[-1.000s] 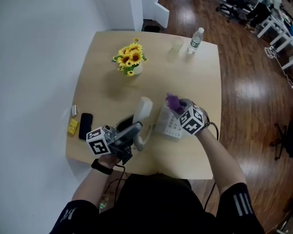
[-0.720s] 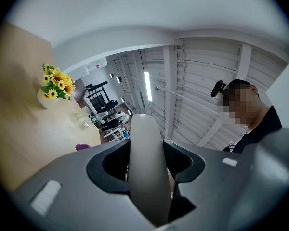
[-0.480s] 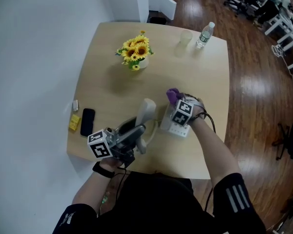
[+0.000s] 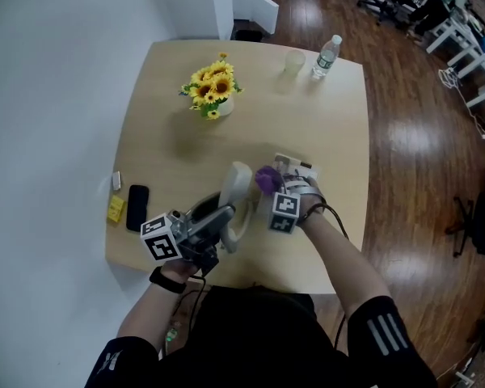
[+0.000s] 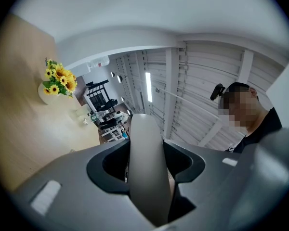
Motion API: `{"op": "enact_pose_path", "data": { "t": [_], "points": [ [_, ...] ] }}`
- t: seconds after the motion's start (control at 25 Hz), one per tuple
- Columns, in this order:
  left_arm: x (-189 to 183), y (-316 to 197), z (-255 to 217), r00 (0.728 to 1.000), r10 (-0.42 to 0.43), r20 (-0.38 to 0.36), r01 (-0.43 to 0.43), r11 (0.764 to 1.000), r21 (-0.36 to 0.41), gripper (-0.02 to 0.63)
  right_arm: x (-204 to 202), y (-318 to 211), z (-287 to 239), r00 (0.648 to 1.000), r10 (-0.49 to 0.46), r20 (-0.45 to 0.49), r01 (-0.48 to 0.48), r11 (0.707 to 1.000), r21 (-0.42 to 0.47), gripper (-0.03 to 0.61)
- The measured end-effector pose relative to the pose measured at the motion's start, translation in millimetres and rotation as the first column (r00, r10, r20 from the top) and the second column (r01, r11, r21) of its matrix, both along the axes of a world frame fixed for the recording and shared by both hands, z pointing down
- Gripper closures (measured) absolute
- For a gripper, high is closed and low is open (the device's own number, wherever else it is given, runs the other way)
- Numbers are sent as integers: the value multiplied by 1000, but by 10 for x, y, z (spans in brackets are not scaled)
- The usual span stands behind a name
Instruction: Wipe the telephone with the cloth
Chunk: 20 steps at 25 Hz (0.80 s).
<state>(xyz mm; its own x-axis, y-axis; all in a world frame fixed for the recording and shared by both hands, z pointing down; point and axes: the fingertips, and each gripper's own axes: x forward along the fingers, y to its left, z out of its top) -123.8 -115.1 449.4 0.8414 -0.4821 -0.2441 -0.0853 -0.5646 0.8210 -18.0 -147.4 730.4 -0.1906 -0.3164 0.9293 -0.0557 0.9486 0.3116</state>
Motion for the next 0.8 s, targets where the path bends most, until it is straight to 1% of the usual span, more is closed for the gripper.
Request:
{"op": "enact_pose_path", "data": {
  "t": [0.08, 0.2, 0.32, 0.36, 0.48, 0.56, 0.64, 0.72, 0.8],
  "points": [
    [-2, -2, 19, 1000, 2, 2, -2, 1000, -4, 405, -70, 169, 45, 999, -34, -6, 34, 999, -4, 445],
    [5, -7, 38, 1000, 4, 6, -4, 1000, -8, 405, -147, 387, 60, 999, -38, 9, 38, 998, -45, 446],
    [8, -3, 50, 1000, 6, 15, -6, 1000, -9, 406, -210, 515, 134, 999, -48, 20, 48, 999, -21, 445],
    [8, -3, 50, 1000, 7, 16, -7, 1000, -9, 405, -236, 583, 149, 998, -55, 24, 55, 998, -31, 445],
    [10, -6, 58, 1000, 7, 17, -7, 1000, -10, 405, -307, 820, 192, 997, -66, 42, 70, 992, -108, 445],
    [13, -2, 77, 1000, 8, 18, -8, 1000, -12, 405, -307, 924, 227, 997, -67, 28, 70, 989, -134, 446],
    [15, 2, 90, 1000, 10, 20, -10, 1000, -12, 405, -328, 949, 278, 998, -48, 34, 52, 991, -127, 445],
    [13, 5, 95, 1000, 10, 23, -9, 1000, -14, 405, -371, 920, 331, 997, -3, 73, 12, 993, -120, 445],
    [9, 8, 107, 1000, 6, 30, -5, 1000, -17, 405, -377, 918, 317, 995, 34, 96, -20, 990, -141, 445]
  ]
}}
